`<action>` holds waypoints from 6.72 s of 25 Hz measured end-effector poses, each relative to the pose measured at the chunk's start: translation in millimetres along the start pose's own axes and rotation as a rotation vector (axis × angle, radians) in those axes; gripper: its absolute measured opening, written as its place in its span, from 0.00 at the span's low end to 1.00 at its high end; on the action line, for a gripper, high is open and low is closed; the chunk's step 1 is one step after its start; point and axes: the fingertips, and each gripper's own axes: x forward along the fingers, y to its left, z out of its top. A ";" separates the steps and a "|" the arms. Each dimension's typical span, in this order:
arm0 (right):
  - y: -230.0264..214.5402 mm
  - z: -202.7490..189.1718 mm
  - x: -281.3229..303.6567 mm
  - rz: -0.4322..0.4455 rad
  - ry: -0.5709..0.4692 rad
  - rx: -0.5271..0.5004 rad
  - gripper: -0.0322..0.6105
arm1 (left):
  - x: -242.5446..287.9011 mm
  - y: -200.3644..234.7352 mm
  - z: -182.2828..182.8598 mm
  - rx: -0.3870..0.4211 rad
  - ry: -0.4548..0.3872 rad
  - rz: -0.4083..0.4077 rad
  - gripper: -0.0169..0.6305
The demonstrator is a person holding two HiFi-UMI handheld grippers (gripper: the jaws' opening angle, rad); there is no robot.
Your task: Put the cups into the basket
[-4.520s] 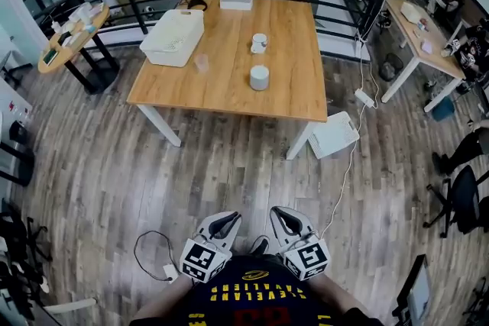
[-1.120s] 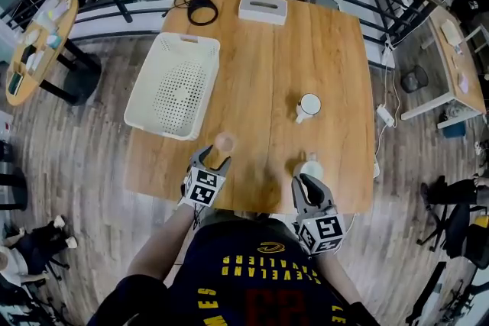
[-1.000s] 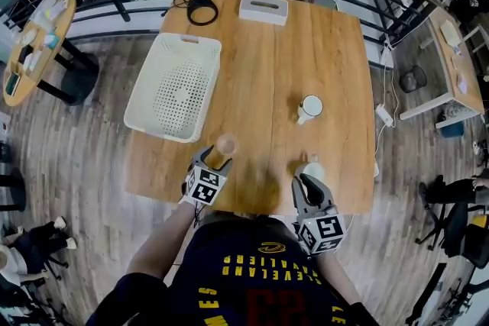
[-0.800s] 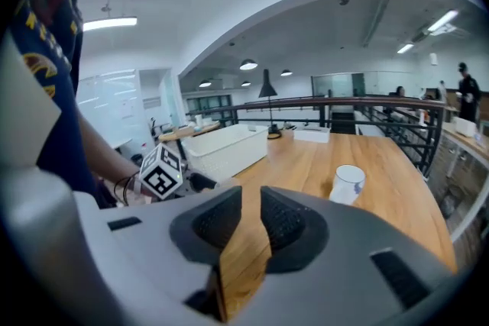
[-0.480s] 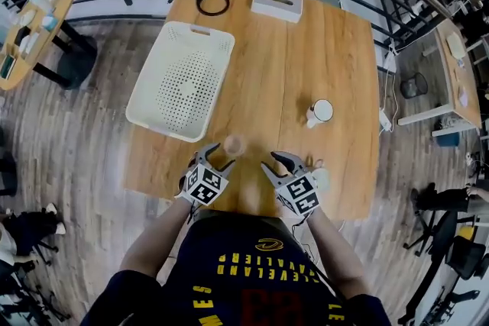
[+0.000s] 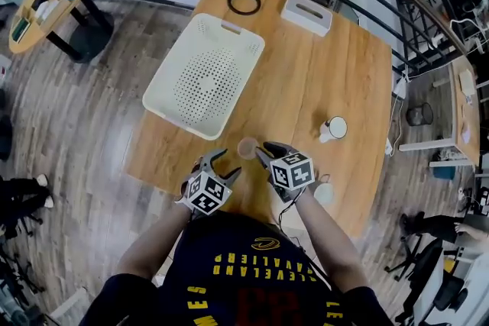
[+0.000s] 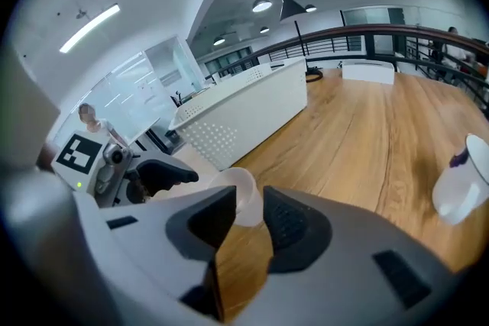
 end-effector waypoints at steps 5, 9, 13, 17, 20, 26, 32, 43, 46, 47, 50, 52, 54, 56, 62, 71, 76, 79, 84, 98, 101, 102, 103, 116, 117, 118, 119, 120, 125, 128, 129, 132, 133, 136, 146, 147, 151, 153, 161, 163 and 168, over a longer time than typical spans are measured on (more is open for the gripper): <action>-2.5 0.0 11.0 -0.007 0.076 0.019 0.11 | -6.9 0.6 -6.6 -0.031 -0.007 0.012 0.45; -3.3 1.2 14.5 -0.009 0.127 0.027 0.09 | -12.7 0.8 -7.1 -0.049 -0.020 0.016 0.45; 0.0 4.6 13.2 -0.004 0.163 0.023 0.08 | -17.4 3.0 -8.6 -0.066 -0.027 0.020 0.45; 4.9 10.6 4.8 0.005 0.156 0.026 0.08 | -21.8 1.8 -15.2 -0.073 -0.023 0.022 0.45; 6.9 21.7 -5.2 0.001 0.144 0.002 0.08 | -26.2 0.0 -19.1 -0.075 -0.021 0.027 0.45; 5.3 73.6 -27.5 0.009 0.069 -0.050 0.08 | -45.0 7.2 -14.7 -0.111 -0.050 0.091 0.45; 19.6 150.0 -48.1 0.053 -0.031 -0.121 0.08 | -81.9 4.0 -4.9 -0.161 -0.090 0.166 0.45; 72.1 228.4 5.7 0.126 -0.056 -0.189 0.08 | -131.1 19.2 -33.1 -0.239 -0.109 0.270 0.45; 83.8 237.1 31.0 0.132 -0.040 -0.182 0.08 | -140.7 32.0 -39.9 -0.244 -0.112 0.275 0.45; 86.7 239.6 39.6 0.126 -0.030 -0.184 0.08 | -144.3 37.1 -42.4 -0.246 -0.112 0.277 0.45; 96.7 246.0 65.4 0.111 0.001 -0.193 0.08 | -153.9 50.8 -50.2 -0.258 -0.111 0.283 0.45; 102.8 248.5 82.2 0.105 0.016 -0.202 0.08 | -158.9 58.6 -55.9 -0.260 -0.107 0.283 0.45; 105.6 248.5 97.8 0.094 0.033 -0.211 0.08 | -163.1 66.7 -61.2 -0.261 -0.102 0.284 0.45; 106.2 245.3 113.0 0.081 0.055 -0.221 0.08 | -167.0 74.7 -66.0 -0.264 -0.100 0.287 0.45; 101.4 225.1 152.8 0.057 0.121 -0.217 0.08 | -176.2 92.2 -79.6 -0.274 -0.089 0.292 0.45; 95.7 208.1 192.8 0.064 0.172 -0.172 0.08 | -182.3 110.4 -92.5 -0.294 -0.073 0.287 0.45; 98.7 201.4 202.9 0.076 0.194 -0.168 0.08 | -182.7 114.8 -96.6 -0.298 -0.065 0.286 0.45; 98.7 199.5 205.8 0.070 0.198 -0.167 0.08 | -182.4 115.6 -97.6 -0.300 -0.064 0.286 0.45; 94.5 196.1 206.3 0.066 0.195 -0.145 0.08 | -181.2 112.3 -95.6 -0.300 -0.068 0.285 0.45; 97.7 214.3 193.9 0.027 0.108 -0.192 0.28 | -183.1 107.6 -96.8 -0.307 -0.077 0.294 0.45; 107.3 228.4 175.2 0.023 0.035 -0.209 0.28 | -181.3 104.5 -93.7 -0.290 -0.082 0.280 0.45; 111.0 232.8 167.4 0.025 0.011 -0.213 0.28 | -180.4 103.1 -91.6 -0.284 -0.085 0.274 0.45; 114.8 236.7 159.2 0.032 -0.013 -0.217 0.28 | -179.0 101.4 -89.0 -0.279 -0.088 0.268 0.45; 92.5 208.4 15.2 0.052 -0.284 -0.054 0.25 | -140.7 54.6 -13.4 -0.157 -0.153 0.116 0.45; 88.9 199.4 4.2 0.053 -0.302 -0.033 0.23 | -136.6 49.4 -4.1 -0.143 -0.159 0.103 0.45; 85.4 189.3 -6.7 0.053 -0.319 -0.011 0.22 | -132.3 43.4 4.2 -0.134 -0.166 0.090 0.45; 81.9 178.5 -17.4 0.052 -0.333 0.010 0.20 | -128.1 36.9 11.9 -0.127 -0.174 0.076 0.45; 78.3 167.5 -28.1 0.049 -0.346 0.030 0.19 | -124.1 30.0 19.5 -0.120 -0.183 0.063 0.45; 55.0 116.5 -80.8 0.010 -0.391 0.117 0.13 | -108.1 -5.7 58.6 -0.095 -0.221 0.007 0.45; 40.7 85.2 -112.1 -0.015 -0.427 0.185 0.11 | -99.2 -26.2 77.4 -0.092 -0.239 -0.032 0.39; 36.2 73.9 -122.4 -0.023 -0.440 0.209 0.10 | -96.3 -33.4 82.5 -0.101 -0.243 -0.047 0.36; 26.1 42.4 -151.6 -0.048 -0.469 0.239 0.08 | -89.0 -51.8 97.7 -0.130 -0.269 -0.081 0.20; 23.9 33.4 -160.9 -0.056 -0.476 0.239 0.08 | -87.0 -57.0 102.4 -0.135 -0.276 -0.089 0.15; 19.1 10.6 -187.0 -0.077 -0.497 0.236 0.07 | -81.0 -72.7 115.3 -0.138 -0.289 -0.115 0.06; -12.5 -49.7 -265.6 -0.241 -0.537 0.165 0.07 | -58.6 -137.1 167.9 -0.088 -0.332 -0.186 0.04; -17.2 -55.4 -270.4 -0.249 -0.540 0.174 0.07 | -55.7 -142.7 173.5 -0.092 -0.340 -0.195 0.04; -32.5 -77.2 -288.4 -0.271 -0.555 0.216 0.07 | -41.9 -168.4 189.6 -0.076 -0.351 -0.231 0.04; -39.8 -86.5 -298.0 -0.284 -0.565 0.228 0.07 | -34.3 -181.9 195.7 -0.070 -0.353 -0.252 0.04; -64.5 -121.2 -330.8 -0.315 -0.578 0.253 0.07 | -9.3 -232.2 210.5 -0.066 -0.351 -0.321 0.05; -68.2 -126.6 -337.7 -0.322 -0.580 0.253 0.07 | -7.0 -241.8 215.0 -0.064 -0.355 -0.330 0.05; -73.4 -136.7 -354.0 -0.351 -0.598 0.276 0.07 | -7.7 -258.3 229.4 -0.036 -0.366 -0.356 0.05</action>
